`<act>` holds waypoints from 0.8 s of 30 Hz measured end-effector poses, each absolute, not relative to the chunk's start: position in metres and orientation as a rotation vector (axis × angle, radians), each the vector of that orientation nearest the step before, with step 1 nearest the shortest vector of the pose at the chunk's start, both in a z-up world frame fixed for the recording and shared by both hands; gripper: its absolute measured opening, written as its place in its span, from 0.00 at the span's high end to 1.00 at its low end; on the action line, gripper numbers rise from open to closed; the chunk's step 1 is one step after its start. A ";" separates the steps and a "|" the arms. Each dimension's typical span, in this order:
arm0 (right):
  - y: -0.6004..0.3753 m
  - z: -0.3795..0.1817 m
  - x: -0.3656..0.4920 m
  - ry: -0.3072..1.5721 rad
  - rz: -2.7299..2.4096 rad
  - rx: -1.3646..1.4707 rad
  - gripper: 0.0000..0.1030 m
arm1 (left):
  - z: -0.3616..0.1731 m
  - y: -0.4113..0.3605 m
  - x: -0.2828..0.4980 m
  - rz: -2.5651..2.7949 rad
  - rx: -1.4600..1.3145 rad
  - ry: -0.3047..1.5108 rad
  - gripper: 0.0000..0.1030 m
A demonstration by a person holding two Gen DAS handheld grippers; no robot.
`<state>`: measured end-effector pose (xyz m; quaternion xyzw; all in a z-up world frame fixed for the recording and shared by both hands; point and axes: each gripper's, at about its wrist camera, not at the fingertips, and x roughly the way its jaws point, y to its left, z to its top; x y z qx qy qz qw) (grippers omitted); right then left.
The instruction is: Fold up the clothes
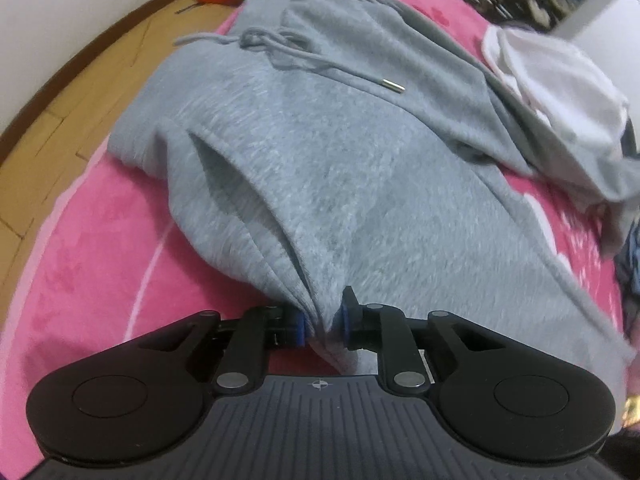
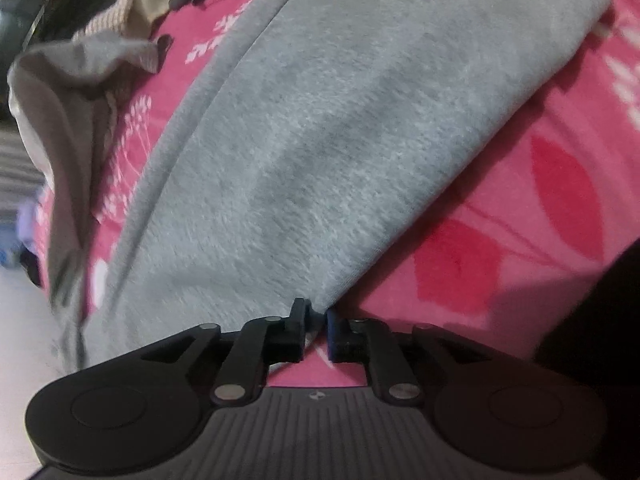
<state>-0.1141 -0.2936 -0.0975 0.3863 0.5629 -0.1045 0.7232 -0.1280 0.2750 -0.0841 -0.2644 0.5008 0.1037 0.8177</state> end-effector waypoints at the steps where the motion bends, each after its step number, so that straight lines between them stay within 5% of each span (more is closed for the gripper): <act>1: -0.289 -0.088 -0.115 1.254 -0.227 0.796 0.78 | -0.082 0.275 -0.128 0.204 -0.544 1.082 0.79; 8: -0.278 0.001 -0.116 1.017 -0.060 0.423 0.78 | -0.029 0.278 -0.146 0.056 -0.338 1.121 0.74; 17: -0.304 -0.064 -0.043 1.222 0.078 0.215 0.80 | -0.039 0.225 -0.114 -0.136 -0.302 1.037 0.74; 20: -0.348 -0.087 -0.036 1.335 0.002 0.178 1.00 | -0.058 0.207 -0.100 -0.160 -0.237 1.088 0.74; 24: -0.388 -0.068 -0.042 1.321 -0.192 0.083 0.95 | -0.058 0.197 -0.083 -0.210 -0.226 1.063 0.74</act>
